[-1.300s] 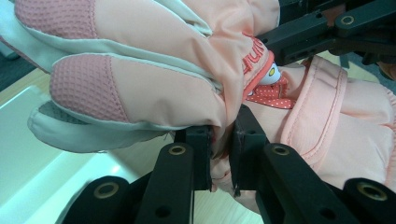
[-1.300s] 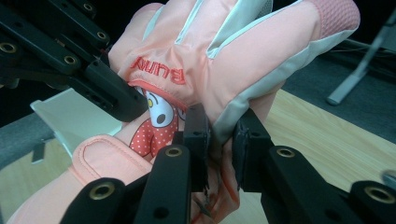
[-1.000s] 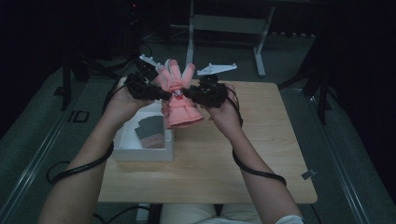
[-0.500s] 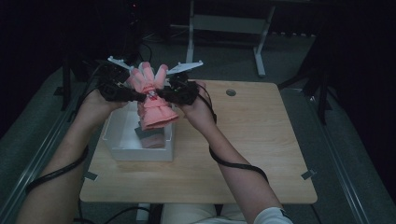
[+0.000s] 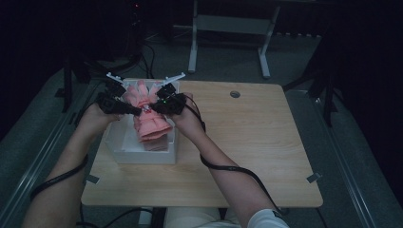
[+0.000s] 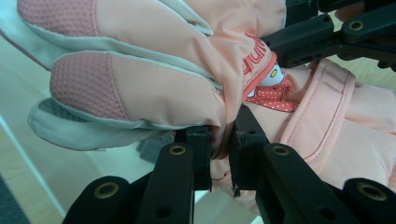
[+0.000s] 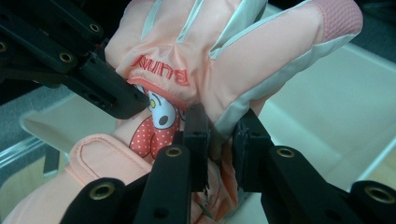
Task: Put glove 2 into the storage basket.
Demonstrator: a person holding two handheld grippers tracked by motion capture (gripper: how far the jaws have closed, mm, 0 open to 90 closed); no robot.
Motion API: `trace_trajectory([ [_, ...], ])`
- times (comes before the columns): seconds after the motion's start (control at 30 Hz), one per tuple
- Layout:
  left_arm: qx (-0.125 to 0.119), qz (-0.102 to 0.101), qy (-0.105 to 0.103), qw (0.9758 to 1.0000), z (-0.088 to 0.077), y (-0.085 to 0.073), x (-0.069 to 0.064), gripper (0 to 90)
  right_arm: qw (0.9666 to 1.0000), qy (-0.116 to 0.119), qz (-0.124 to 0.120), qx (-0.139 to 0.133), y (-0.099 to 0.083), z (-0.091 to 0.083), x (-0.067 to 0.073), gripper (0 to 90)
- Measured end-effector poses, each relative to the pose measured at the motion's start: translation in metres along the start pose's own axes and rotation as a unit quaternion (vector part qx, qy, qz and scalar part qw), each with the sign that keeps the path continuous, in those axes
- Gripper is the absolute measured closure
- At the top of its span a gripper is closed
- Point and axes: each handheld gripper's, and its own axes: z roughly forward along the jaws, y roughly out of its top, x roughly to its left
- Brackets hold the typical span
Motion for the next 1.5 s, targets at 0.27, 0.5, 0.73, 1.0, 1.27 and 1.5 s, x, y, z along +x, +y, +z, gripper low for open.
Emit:
trace_trajectory([
  [0.27,0.034,-0.014,-0.005,0.9993,0.029,-0.021,0.017,79.8,0.999,-0.005,-0.003,0.045,-0.014,0.032,0.004,77.3],
  [0.5,0.068,-0.004,0.021,0.9974,0.038,-0.024,0.019,79.7,0.9971,-0.014,-0.01,0.074,-0.018,0.051,0.01,77.2],
  [0.73,0.088,-0.012,0.035,0.9954,0.049,-0.023,0.024,79.0,0.9932,-0.028,0.005,0.113,-0.013,0.062,0.009,73.4],
  [1.0,0.102,-0.014,0.078,0.9917,0.055,-0.021,0.02,69.0,0.9887,-0.051,0.019,0.14,-0.012,0.066,0.007,64.7],
  [1.27,0.093,-0.005,0.135,0.9864,0.051,-0.018,0.015,58.5,0.9883,-0.052,0.025,0.141,-0.012,0.066,0.006,60.0],
  [1.5,0.071,-0.013,0.16,0.9844,0.046,-0.021,0.019,56.9,0.9909,-0.051,0.03,0.121,-0.012,0.063,0.004,56.3],
])
